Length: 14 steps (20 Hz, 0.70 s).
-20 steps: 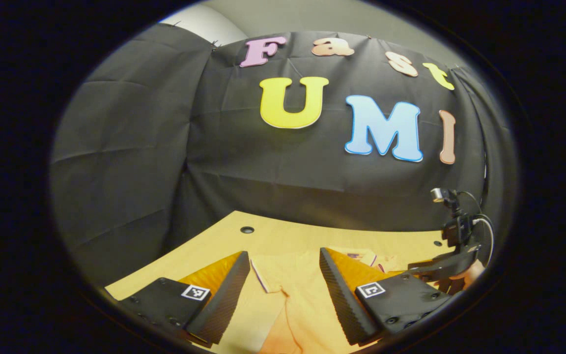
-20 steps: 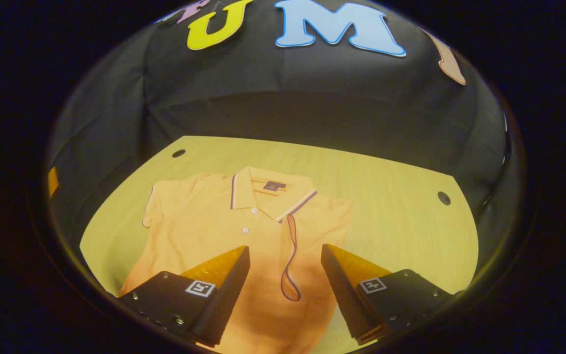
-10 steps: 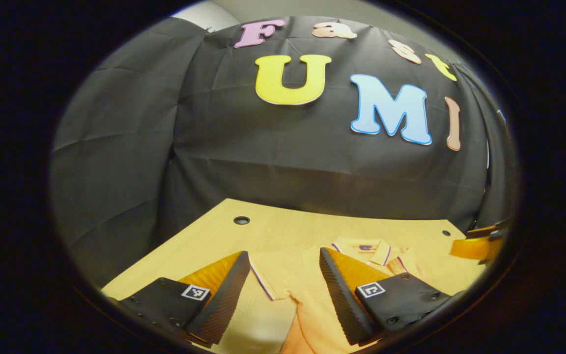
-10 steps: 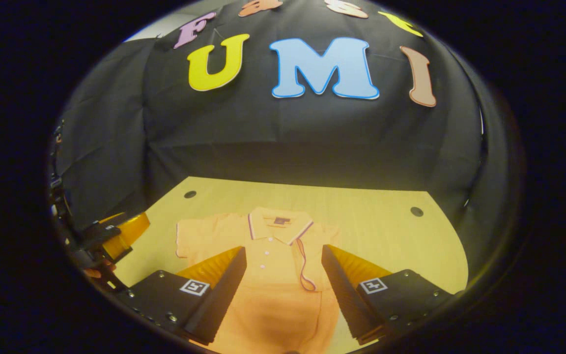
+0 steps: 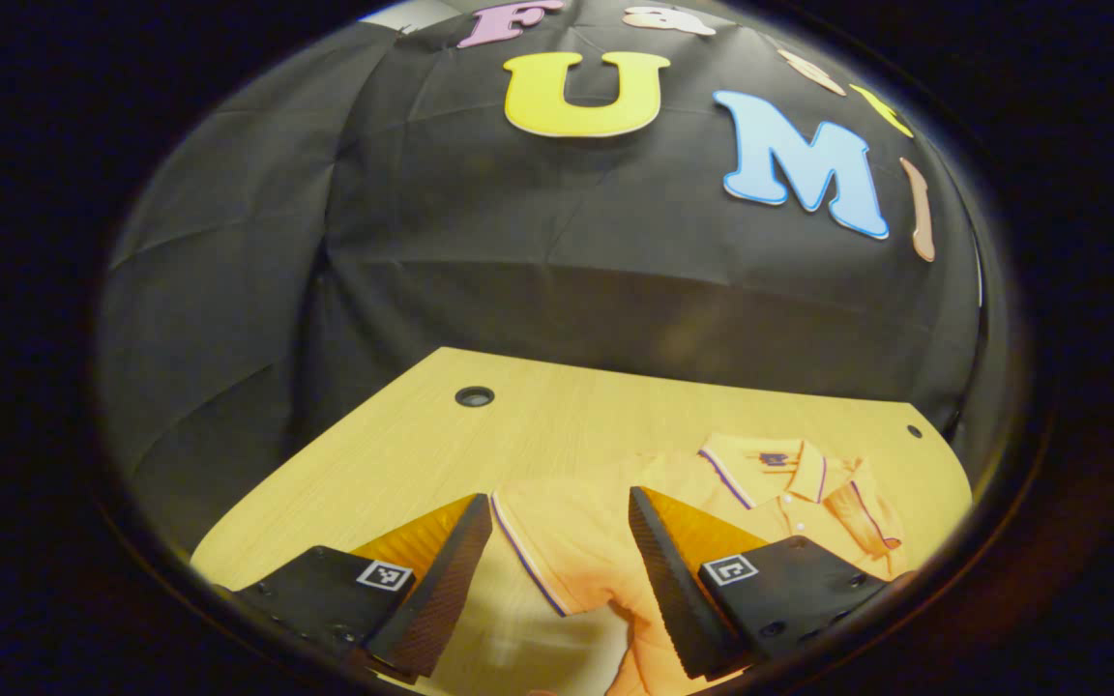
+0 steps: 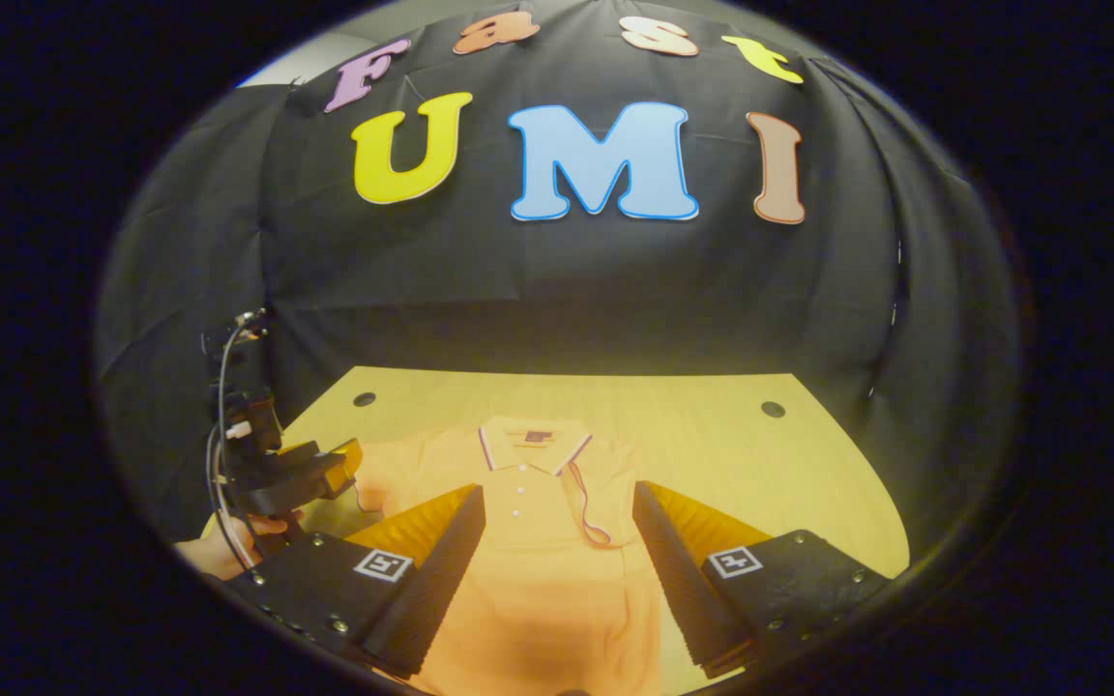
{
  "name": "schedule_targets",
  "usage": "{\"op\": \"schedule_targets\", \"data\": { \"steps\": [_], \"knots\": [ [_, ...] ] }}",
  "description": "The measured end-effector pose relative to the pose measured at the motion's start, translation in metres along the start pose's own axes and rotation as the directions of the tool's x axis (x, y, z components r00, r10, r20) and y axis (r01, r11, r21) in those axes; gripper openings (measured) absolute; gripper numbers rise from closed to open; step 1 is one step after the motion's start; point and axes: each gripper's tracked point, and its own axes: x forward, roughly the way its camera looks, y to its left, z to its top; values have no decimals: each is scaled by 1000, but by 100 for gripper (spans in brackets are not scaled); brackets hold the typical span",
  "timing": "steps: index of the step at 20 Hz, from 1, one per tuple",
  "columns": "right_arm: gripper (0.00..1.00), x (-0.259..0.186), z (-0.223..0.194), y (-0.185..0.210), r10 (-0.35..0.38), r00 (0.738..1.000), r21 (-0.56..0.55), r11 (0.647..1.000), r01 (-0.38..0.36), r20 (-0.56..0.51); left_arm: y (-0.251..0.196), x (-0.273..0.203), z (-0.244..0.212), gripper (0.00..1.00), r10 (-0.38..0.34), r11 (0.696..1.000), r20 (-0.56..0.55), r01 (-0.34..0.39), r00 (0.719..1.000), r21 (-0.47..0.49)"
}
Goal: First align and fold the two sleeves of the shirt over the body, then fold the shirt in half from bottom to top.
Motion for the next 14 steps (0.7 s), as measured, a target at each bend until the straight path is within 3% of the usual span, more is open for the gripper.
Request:
{"op": "schedule_targets", "data": {
  "steps": [6, 14],
  "knots": [
    [95, -22, -16, -1, -6, 1000, -17, 1000, 5, -31, 3, 1, -19, 93, 32, 999, -89, -35, 995, -30],
    [95, -28, -36, -2, -2, 997, 31, 1000, 4, -76, 2, 23, -30, 94, 41, 996, -135, -30, 990, 79]
  ]
}}
